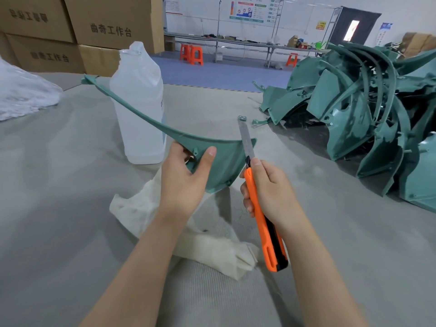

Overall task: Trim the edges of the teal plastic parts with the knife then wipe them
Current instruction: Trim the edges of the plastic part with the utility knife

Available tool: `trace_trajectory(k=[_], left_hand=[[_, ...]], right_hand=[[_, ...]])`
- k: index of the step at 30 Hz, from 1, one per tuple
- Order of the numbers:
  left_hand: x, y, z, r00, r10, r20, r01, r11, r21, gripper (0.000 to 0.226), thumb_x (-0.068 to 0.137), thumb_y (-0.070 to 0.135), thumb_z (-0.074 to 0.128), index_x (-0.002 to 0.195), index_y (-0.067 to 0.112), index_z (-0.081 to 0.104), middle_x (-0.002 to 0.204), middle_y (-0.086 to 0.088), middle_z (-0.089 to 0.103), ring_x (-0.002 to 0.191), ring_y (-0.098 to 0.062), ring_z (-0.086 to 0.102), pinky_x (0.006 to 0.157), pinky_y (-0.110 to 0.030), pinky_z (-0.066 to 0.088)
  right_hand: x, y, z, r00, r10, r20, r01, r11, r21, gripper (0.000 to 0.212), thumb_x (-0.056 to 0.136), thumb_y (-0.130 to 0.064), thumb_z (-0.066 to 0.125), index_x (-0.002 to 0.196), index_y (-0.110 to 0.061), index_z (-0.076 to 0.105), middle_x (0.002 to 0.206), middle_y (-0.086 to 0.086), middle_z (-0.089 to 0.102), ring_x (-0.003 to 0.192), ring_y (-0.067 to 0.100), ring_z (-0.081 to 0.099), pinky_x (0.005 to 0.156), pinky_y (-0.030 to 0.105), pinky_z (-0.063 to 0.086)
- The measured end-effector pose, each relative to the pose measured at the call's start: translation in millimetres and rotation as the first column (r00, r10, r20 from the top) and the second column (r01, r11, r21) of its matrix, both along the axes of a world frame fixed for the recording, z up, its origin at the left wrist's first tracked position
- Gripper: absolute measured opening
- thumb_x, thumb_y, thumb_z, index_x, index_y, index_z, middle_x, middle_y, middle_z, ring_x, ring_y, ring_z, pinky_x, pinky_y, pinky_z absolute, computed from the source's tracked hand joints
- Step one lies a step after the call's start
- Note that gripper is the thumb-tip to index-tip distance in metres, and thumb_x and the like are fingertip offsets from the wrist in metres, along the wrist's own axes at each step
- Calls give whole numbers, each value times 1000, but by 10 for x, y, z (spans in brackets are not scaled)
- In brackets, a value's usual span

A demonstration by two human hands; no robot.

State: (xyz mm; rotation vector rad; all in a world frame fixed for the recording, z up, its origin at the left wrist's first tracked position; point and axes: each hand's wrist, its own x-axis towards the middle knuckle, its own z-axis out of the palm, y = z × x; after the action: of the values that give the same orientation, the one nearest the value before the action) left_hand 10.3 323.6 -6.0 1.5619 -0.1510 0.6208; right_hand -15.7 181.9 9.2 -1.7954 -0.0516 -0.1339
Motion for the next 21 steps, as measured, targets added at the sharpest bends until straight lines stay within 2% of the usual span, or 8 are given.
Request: trace_trajectory(k=[6,11,21], left_hand=[[-4,-9,3,1000,16,12,-16,1000,24,15,88,23,67,93,28,53,86,12,66,82,0,64,70,-10,47],[-7,-24,12,999,20,27,-21,999,43,17,89,21,66,100,17,54,86,9,65,81,-2,64,69,-9,45],[-30,-35,26,999,37,38,-40,997,70,15,89,21,65,98,17,54,83,11,64,77,1,61,67,-8,44]], right_hand=[[-82,143,19,993,108,49,-109,994,11,38,105,-30,33,77,-10,48,52,5,50,34,15,42,37,23,37],[-103,152,27,991,114,70,-113,993,-22,38,105,-30,32,78,-8,48,54,6,50,35,16,43,38,25,39],[-120,164,39,991,119,68,-117,993,-32,39,105,-31,32,79,-6,48,54,6,51,35,15,44,38,25,39]])
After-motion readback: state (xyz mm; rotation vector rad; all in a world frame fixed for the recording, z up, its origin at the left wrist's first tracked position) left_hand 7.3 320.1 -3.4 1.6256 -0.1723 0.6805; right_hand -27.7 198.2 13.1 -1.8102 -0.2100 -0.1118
